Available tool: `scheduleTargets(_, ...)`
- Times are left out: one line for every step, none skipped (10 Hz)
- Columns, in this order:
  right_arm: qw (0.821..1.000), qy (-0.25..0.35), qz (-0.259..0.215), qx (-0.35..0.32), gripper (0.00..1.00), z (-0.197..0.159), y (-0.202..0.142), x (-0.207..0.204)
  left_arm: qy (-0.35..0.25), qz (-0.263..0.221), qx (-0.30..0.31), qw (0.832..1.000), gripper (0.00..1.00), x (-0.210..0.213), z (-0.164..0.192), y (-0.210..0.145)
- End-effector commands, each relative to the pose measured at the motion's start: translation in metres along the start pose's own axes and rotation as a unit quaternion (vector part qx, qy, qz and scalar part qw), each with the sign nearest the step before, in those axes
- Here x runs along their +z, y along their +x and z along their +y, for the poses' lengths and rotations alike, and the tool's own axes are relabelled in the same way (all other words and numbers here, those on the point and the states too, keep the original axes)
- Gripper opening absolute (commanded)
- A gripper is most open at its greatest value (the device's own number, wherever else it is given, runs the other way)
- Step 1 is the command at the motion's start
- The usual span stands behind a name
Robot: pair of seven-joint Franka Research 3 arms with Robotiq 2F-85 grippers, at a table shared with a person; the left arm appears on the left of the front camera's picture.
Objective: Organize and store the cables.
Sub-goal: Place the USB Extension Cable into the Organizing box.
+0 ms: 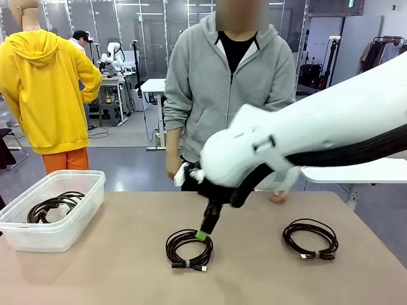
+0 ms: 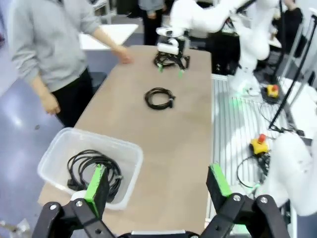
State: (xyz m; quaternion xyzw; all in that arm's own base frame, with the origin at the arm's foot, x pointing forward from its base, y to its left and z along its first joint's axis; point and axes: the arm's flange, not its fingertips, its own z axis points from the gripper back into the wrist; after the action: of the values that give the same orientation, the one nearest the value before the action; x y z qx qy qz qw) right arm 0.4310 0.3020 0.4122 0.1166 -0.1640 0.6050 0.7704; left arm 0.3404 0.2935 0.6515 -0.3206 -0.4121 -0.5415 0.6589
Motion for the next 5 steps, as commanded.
scheduleTargets(0.998, -0.009, -0.064, -0.006, 1.00, 0.006, -0.066, 0.049, -0.052, 0.020, -0.004, 0.998, 1.00, -0.052, 0.030, 0.008)
scheduleTargets(0.996, 0.000, -0.091, -0.002, 1.00, 0.007, -0.091, 0.072, -0.068, 0.033, 0.005, 0.997, 1.00, -0.072, 0.032, 0.016)
scheduleTargets(0.995, 0.010, -0.101, -0.001, 1.00, 0.006, -0.121, 0.093, -0.101, 0.024, 0.009, 0.995, 1.00, -0.098, 0.031, 0.026)
scheduleTargets(0.993, 0.012, -0.118, 0.009, 1.00, 0.009, -0.152, 0.112, -0.116, 0.022, 0.018, 0.993, 1.00, -0.131, 0.025, 0.032)
scheduleTargets(0.990, 0.005, -0.142, 0.012, 1.00, 0.011, -0.184, 0.131, -0.118, -0.005, 0.024, 0.993, 1.00, -0.172, 0.015, 0.041)
